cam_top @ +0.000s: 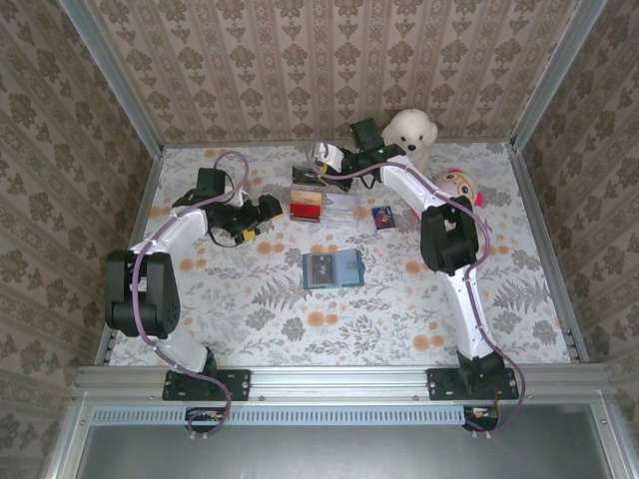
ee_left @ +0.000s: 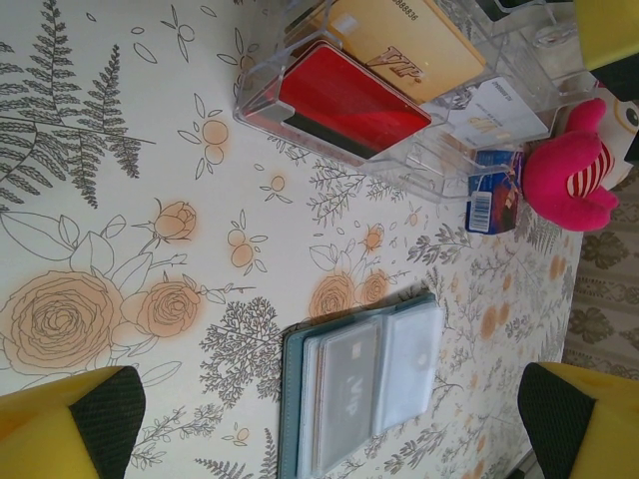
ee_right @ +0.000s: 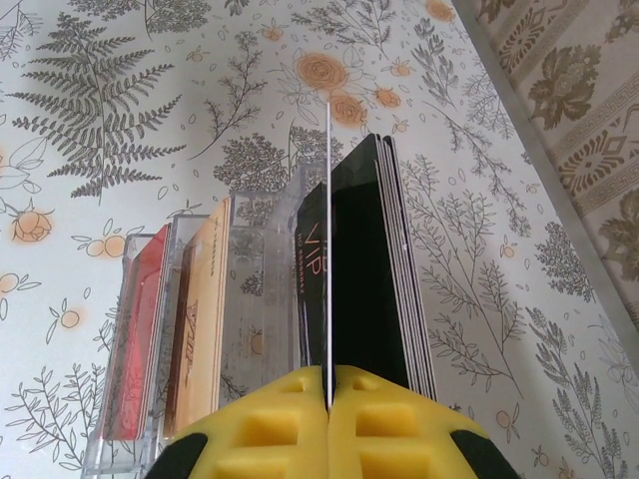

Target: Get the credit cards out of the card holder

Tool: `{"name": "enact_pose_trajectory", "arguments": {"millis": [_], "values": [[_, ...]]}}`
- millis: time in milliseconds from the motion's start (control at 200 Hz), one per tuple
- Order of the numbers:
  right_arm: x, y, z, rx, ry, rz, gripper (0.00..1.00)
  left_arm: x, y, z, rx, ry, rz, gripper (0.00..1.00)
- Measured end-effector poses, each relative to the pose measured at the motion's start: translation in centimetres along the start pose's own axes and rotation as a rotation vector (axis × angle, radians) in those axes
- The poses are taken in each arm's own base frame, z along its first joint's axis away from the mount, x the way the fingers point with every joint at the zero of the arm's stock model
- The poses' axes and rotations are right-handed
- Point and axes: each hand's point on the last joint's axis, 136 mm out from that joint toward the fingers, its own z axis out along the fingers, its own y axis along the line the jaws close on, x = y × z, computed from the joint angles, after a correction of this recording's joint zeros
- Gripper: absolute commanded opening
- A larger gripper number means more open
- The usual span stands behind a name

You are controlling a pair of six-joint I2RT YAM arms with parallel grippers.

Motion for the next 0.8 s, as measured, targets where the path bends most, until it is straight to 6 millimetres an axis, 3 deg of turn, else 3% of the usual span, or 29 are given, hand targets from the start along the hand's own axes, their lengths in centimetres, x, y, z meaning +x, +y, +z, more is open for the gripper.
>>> {"name": "enact_pose_trajectory", "arguments": {"millis": [265, 580, 800], "values": [[0.1, -0.1, 0.0, 0.005, 0.006, 0.005, 0.27, 0.0, 0.1, 0.1, -0.002, 0.004, 0.002, 1.0], [-0.2, 0.0, -0.2, 0.003, 0.0, 0.038, 0.34, 0.2, 0.4, 0.3, -0.007, 0.013, -0.002, 1.0], [-2.4, 0.7, -3.5, 0.043, -0.02, 0.152, 0.42, 1.0, 0.5, 0.8, -0.046, 0.031, 0.02, 1.0]]}}
